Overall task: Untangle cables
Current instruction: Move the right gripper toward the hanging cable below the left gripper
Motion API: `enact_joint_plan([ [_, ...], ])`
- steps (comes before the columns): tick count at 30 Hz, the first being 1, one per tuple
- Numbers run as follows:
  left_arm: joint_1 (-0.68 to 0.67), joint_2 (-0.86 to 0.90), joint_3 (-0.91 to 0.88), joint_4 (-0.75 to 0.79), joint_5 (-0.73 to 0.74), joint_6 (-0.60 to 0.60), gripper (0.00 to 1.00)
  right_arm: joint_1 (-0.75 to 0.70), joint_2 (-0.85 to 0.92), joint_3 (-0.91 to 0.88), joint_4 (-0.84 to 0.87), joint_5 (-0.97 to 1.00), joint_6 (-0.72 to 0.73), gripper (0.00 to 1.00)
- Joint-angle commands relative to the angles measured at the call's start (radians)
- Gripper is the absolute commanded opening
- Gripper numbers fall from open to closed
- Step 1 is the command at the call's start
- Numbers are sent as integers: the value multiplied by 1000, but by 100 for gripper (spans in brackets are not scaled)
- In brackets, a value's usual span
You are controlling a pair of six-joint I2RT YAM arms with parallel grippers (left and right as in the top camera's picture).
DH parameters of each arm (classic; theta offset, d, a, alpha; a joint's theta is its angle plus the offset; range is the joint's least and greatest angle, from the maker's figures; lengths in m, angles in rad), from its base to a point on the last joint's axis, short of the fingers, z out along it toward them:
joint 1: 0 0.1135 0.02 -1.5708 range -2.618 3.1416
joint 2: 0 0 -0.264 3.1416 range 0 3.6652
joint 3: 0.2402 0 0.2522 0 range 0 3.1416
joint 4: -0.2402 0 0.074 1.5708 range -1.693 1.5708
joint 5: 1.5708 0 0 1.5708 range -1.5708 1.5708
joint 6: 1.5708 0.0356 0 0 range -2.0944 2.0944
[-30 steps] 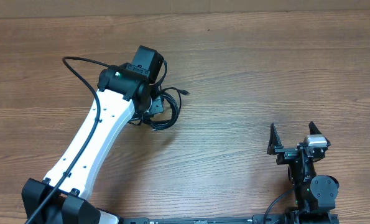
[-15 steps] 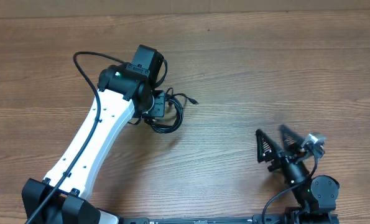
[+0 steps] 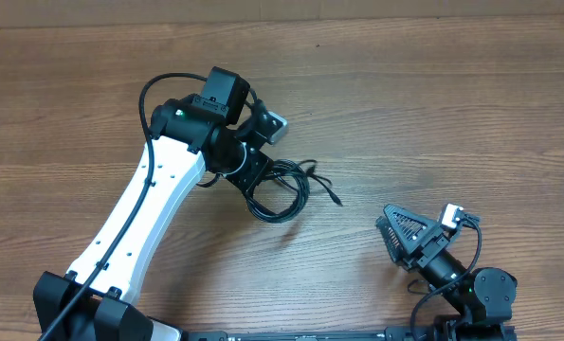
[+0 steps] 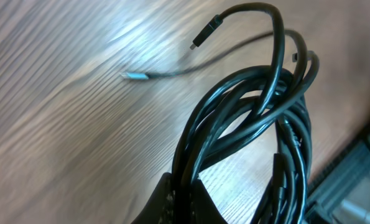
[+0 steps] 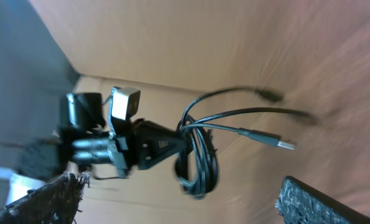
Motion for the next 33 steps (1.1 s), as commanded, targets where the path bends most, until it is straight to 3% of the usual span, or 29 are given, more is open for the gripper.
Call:
enact_joint_plan([
  [1, -2, -14, 22, 10, 166, 210, 4, 7, -1, -11, 8, -59, 286, 100],
  [13, -35, -14, 22, 58, 206, 215, 4, 161, -1, -11, 63, 93, 433, 95],
  [27, -89, -14, 22, 62, 267, 232, 4, 445, 62, -11, 5, 528, 418, 94],
  [33, -109, -14, 22, 64, 308, 258, 4, 495, 150, -11, 58, 580, 418, 94],
])
